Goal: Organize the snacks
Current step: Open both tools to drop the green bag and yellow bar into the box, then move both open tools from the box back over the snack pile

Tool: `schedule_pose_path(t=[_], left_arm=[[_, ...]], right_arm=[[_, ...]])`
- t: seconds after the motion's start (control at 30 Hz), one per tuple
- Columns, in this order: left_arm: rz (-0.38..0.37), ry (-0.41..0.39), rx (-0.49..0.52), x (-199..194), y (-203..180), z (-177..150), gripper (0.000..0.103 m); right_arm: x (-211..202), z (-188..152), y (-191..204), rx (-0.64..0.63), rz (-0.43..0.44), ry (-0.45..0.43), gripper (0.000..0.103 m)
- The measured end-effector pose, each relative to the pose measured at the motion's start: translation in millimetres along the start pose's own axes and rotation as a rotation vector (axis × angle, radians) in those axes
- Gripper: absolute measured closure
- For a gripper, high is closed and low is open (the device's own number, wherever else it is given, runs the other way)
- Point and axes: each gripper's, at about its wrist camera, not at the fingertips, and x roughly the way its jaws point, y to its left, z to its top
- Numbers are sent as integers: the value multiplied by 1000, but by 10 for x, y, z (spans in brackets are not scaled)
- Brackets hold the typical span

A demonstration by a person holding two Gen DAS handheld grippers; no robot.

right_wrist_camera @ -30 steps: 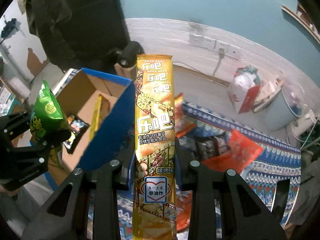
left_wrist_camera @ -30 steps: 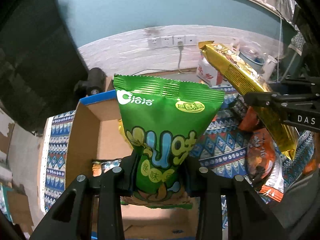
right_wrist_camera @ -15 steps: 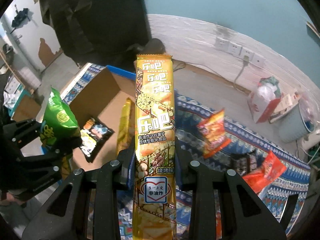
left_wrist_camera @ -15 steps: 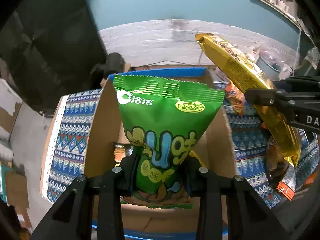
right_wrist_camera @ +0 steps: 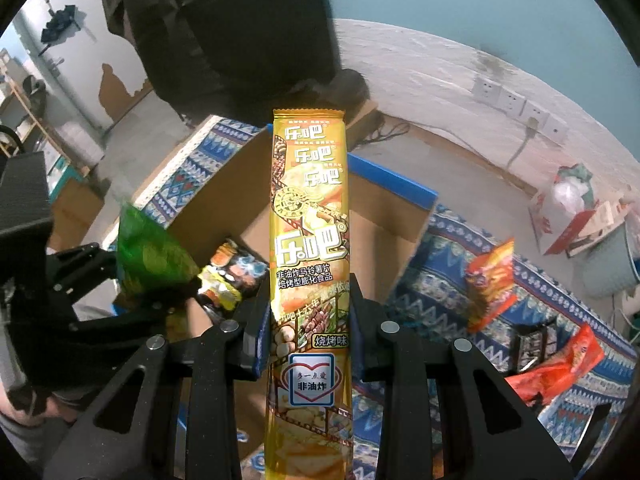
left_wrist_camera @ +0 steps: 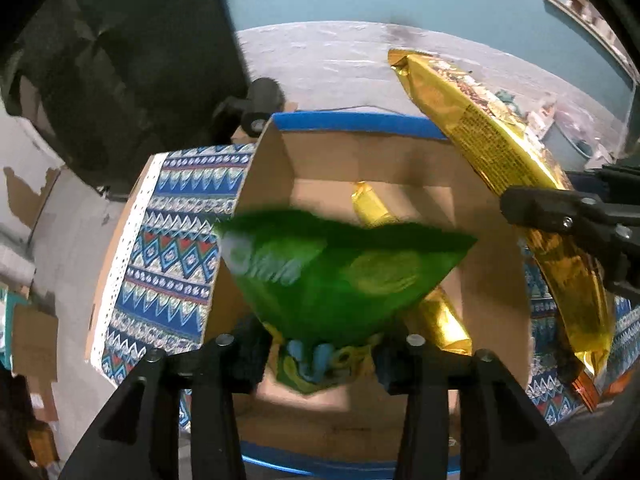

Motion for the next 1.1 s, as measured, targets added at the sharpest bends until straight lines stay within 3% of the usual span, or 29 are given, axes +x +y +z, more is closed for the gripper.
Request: schedule_pose_path(t=[0.1,0.17,0.2,0.23,0.8,1.0,1.1], left_arm=[[6,5,-12,-5,41,-10,56],[30,-3,-11,-35,54,-11,44],[51,-13,-11,-58,62,-11,33],[60,-22,-9,-79,70,-12,31],[93,-35,-30,-183,278,-71,31],[96,-32,-42,-197,287,-56,31],[93,-38,-28,-211,231,-40,31]], right_arm=[[54,37,65,0,9,6,74],[99,59,103,2,19,12,73],[134,74,130,2,22,17,73],[155,83,145,2,24,20,73],[571,164,376,15,41,86,73],[566,147,387,12,37,87,68],[516,130,360,19,36,83,59]])
